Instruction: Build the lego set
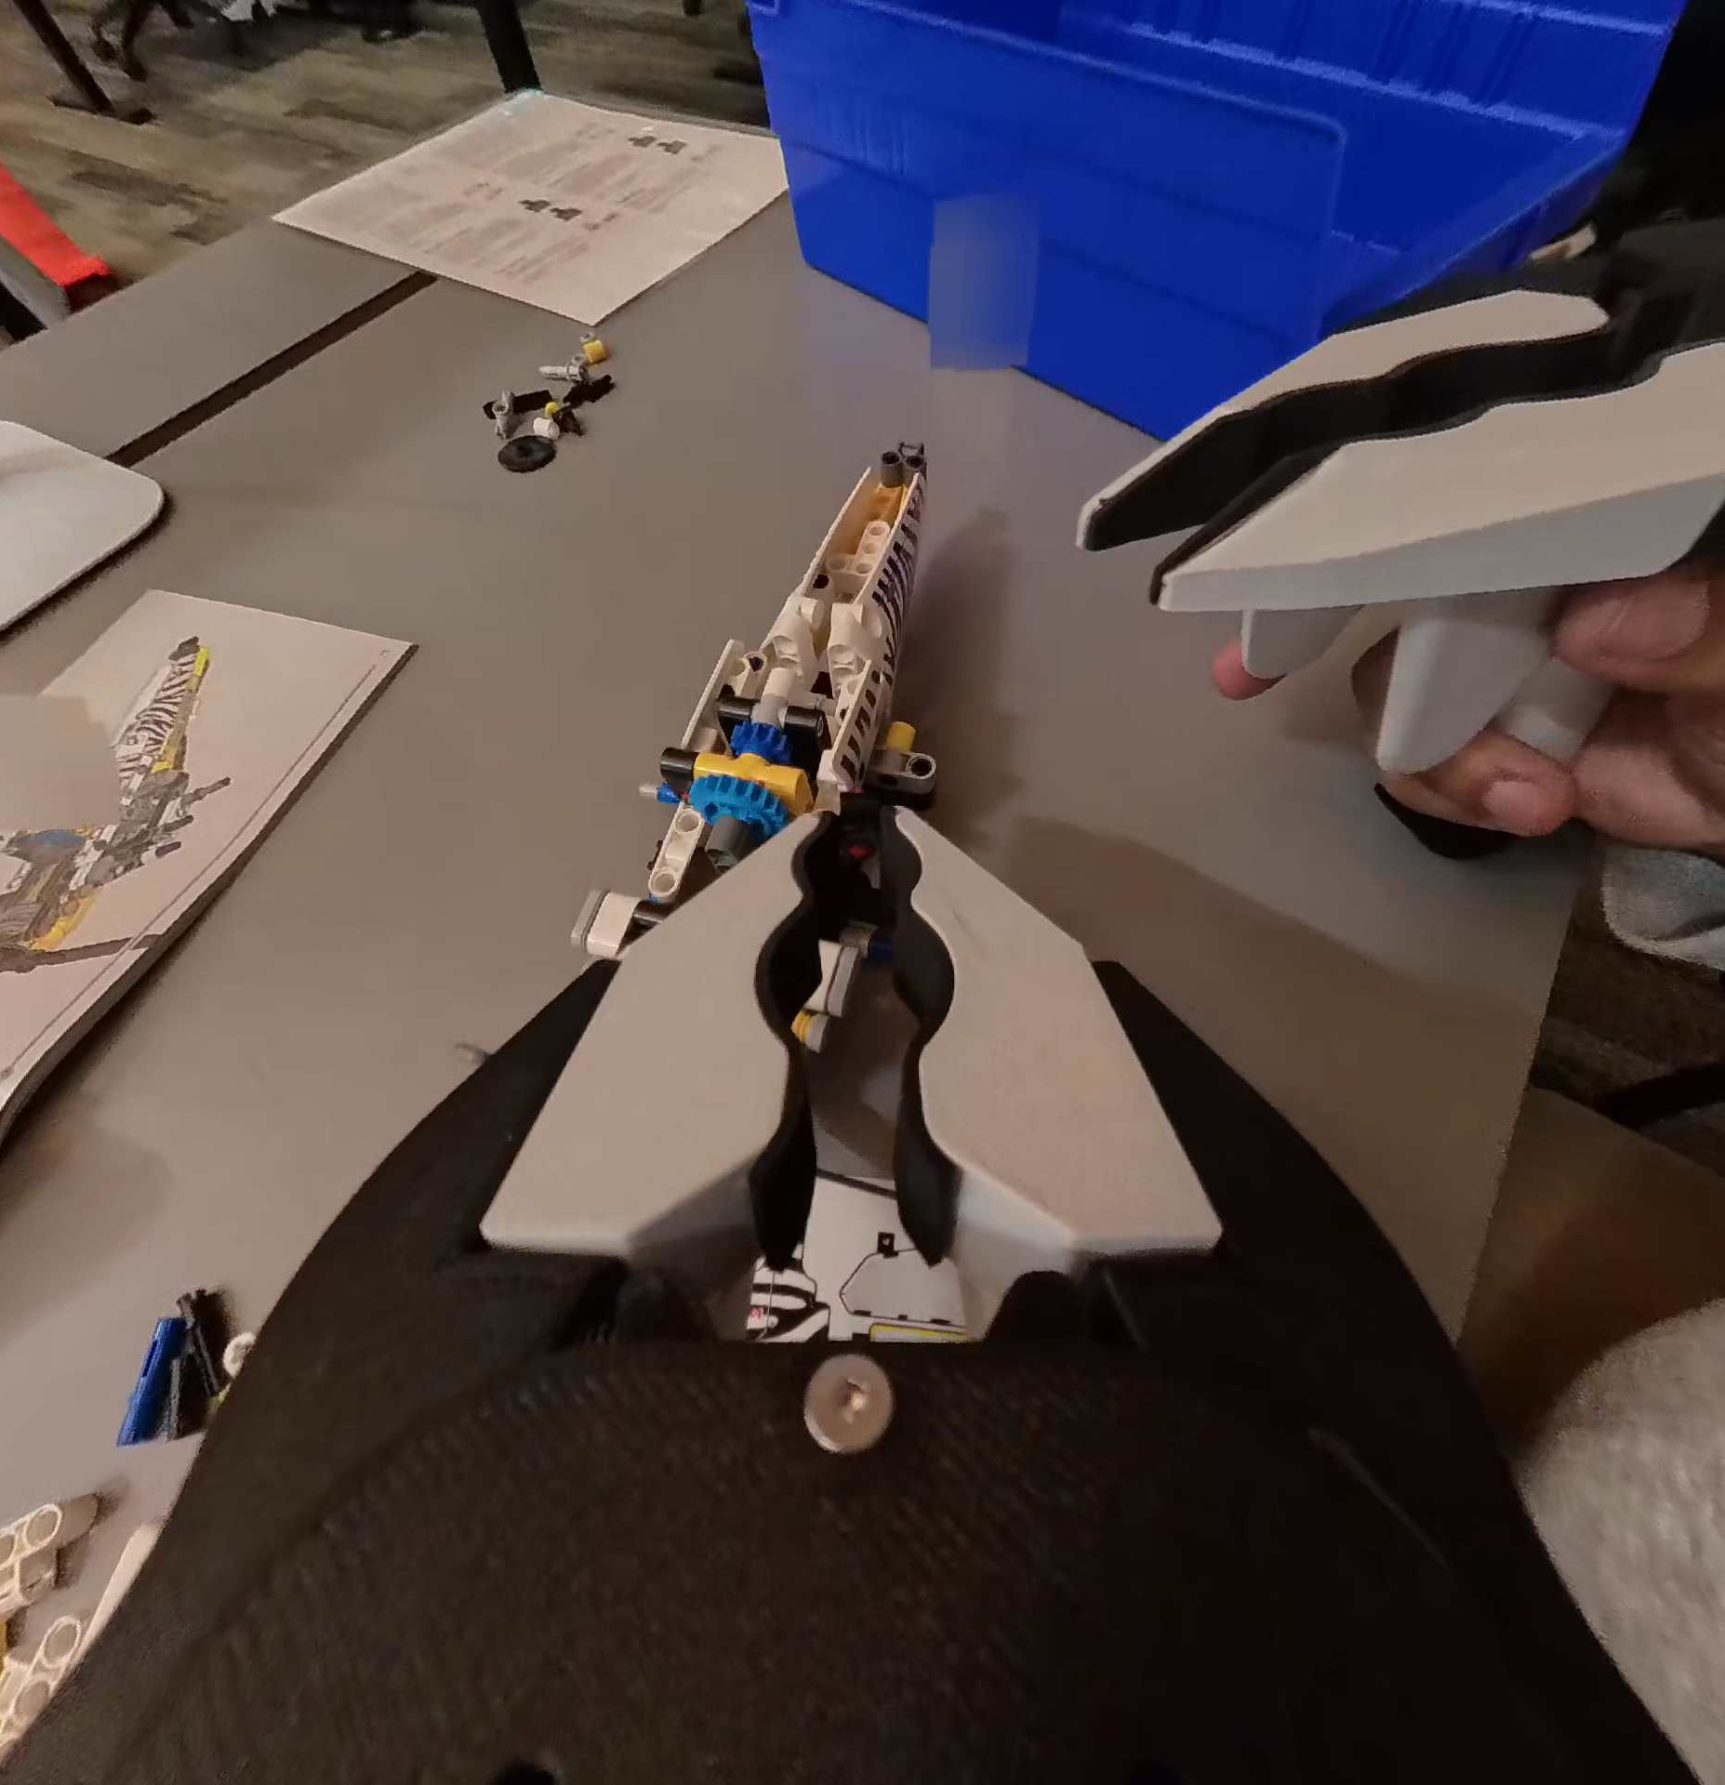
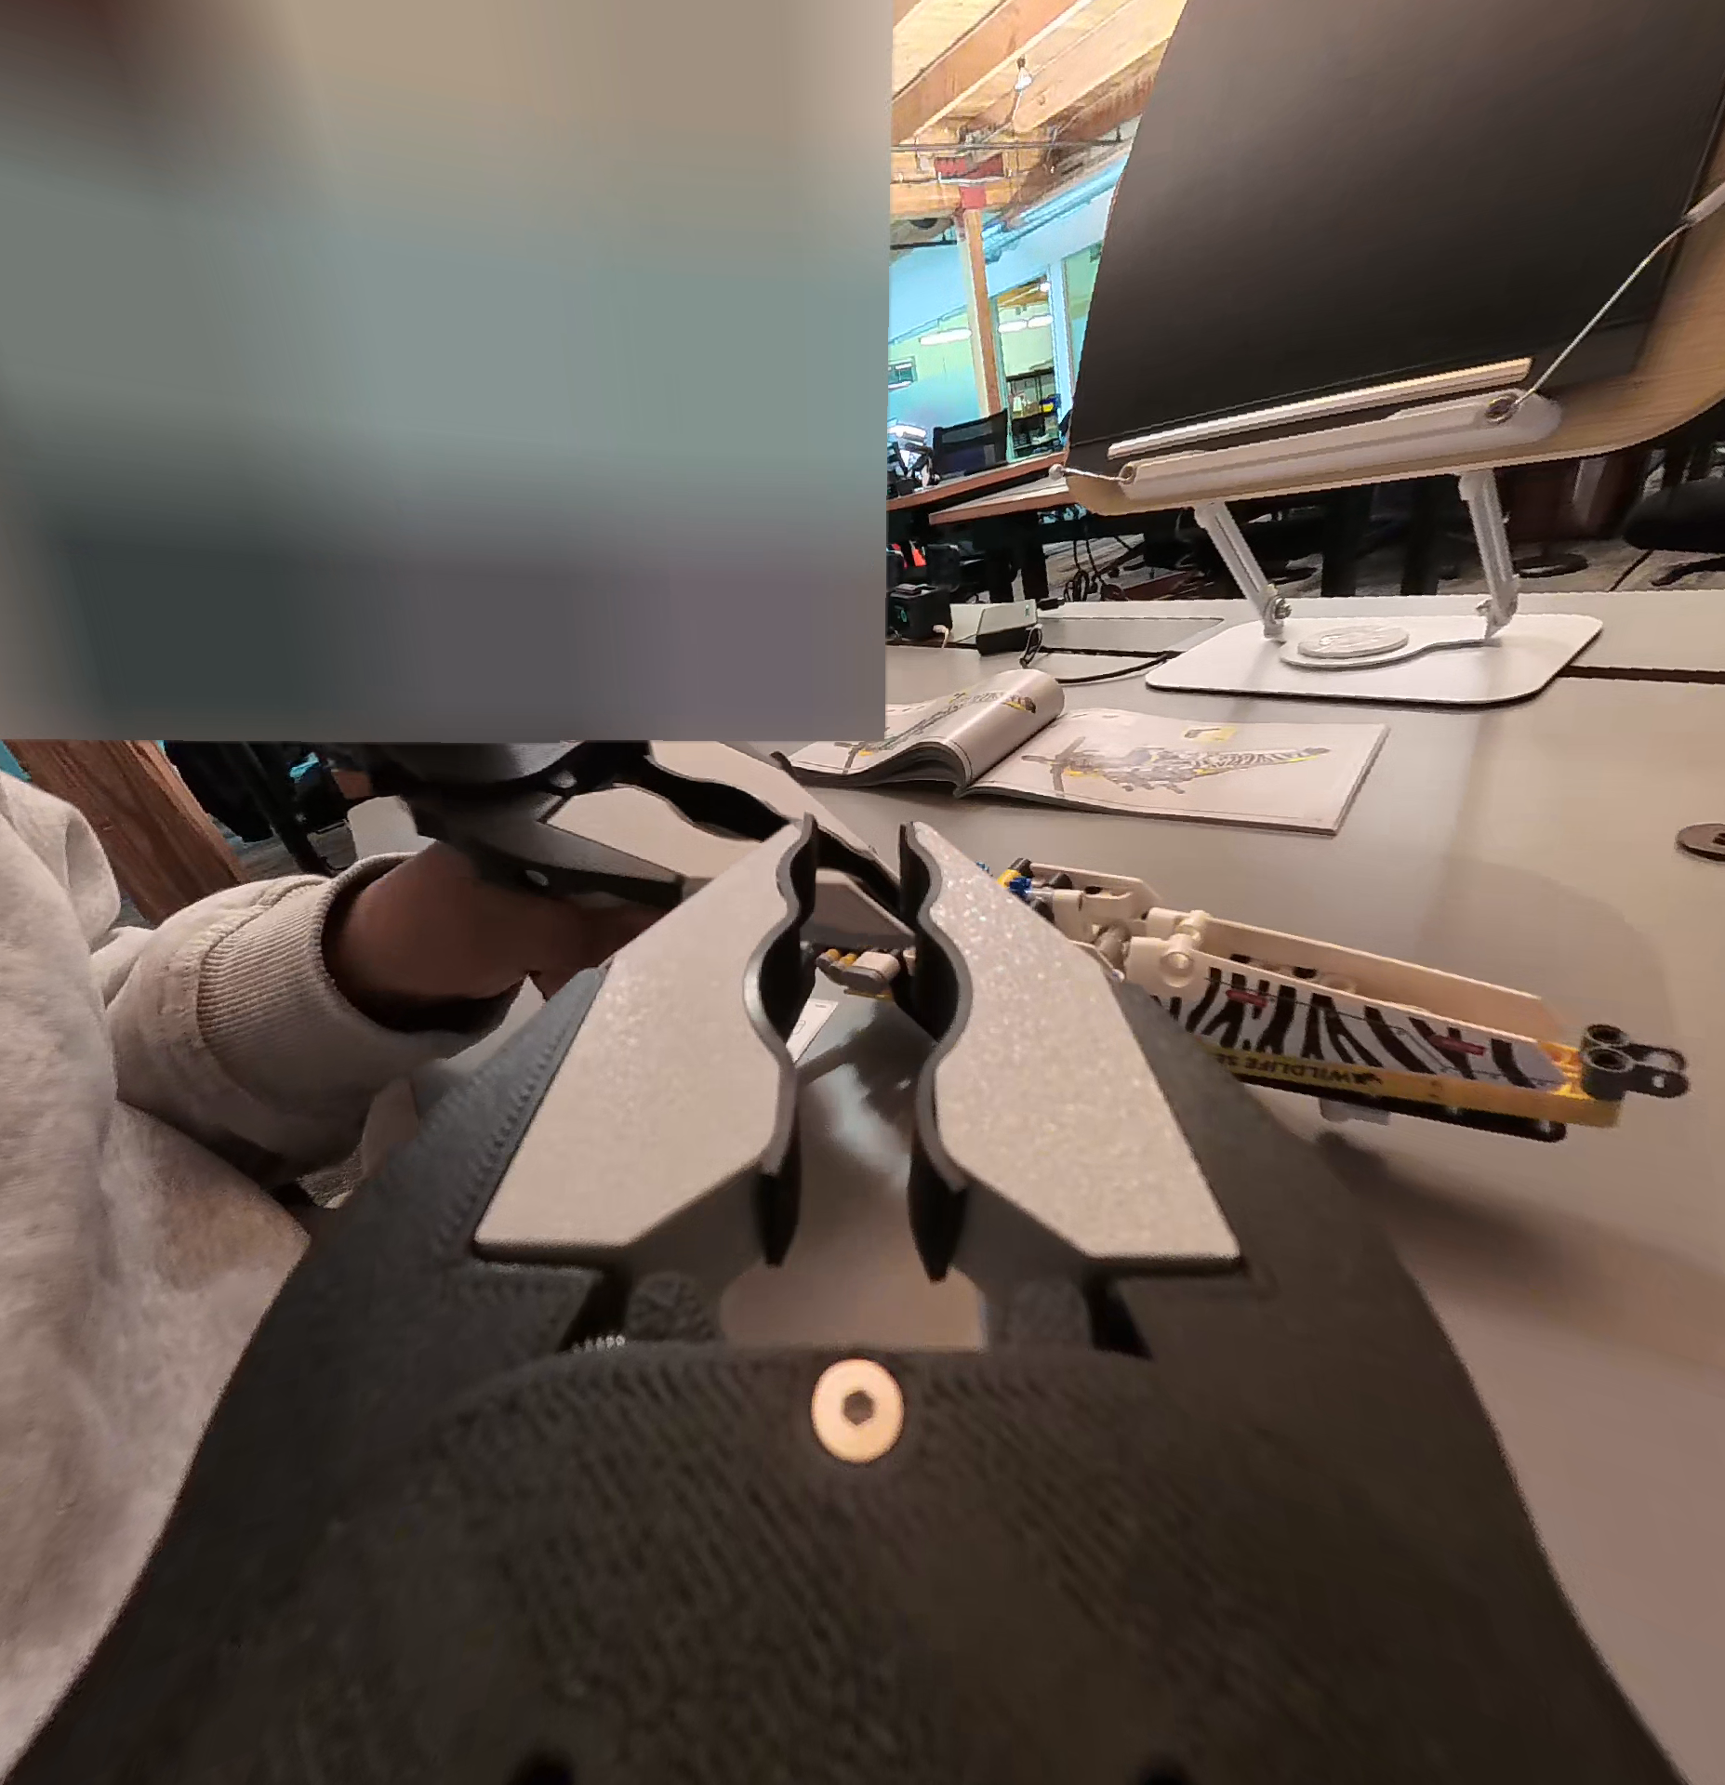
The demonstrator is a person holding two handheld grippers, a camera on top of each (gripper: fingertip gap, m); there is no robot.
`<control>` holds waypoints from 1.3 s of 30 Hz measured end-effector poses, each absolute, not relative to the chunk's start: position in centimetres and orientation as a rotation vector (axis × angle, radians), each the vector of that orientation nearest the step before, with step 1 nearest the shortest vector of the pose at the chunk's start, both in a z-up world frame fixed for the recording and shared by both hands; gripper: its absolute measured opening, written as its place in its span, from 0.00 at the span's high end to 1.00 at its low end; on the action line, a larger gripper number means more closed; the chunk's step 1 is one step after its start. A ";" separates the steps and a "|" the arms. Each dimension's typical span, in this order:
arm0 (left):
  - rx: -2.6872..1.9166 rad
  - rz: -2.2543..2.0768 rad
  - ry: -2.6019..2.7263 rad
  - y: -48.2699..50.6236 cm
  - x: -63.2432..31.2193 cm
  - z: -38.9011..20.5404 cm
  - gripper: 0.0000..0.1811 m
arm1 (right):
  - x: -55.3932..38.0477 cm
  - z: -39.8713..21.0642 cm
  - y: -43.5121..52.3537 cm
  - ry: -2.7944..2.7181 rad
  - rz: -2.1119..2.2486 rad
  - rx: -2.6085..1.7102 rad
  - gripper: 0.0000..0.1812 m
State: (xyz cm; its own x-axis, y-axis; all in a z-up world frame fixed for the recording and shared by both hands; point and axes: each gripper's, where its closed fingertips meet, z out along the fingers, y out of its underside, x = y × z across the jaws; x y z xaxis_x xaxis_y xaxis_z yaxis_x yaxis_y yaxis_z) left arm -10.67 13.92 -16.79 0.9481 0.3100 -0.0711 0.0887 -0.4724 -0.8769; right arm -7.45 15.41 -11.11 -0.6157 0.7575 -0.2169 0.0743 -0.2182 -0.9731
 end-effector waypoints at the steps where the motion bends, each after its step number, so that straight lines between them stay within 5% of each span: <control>1: -2.065 0.269 -0.287 14.0 -10.8 -16.9 0.97 | -7.4 -11.0 15.4 -1.561 1.884 -0.982 0.92; 29: -2.054 0.224 -0.347 14.5 -11.4 -17.4 0.97 | -6.5 -10.8 15.2 -1.549 1.865 -0.957 0.93; 39: -1.963 0.495 0.018 14.0 -8.1 -15.4 0.97 | -7.3 -13.9 13.3 -1.778 1.658 -1.092 0.90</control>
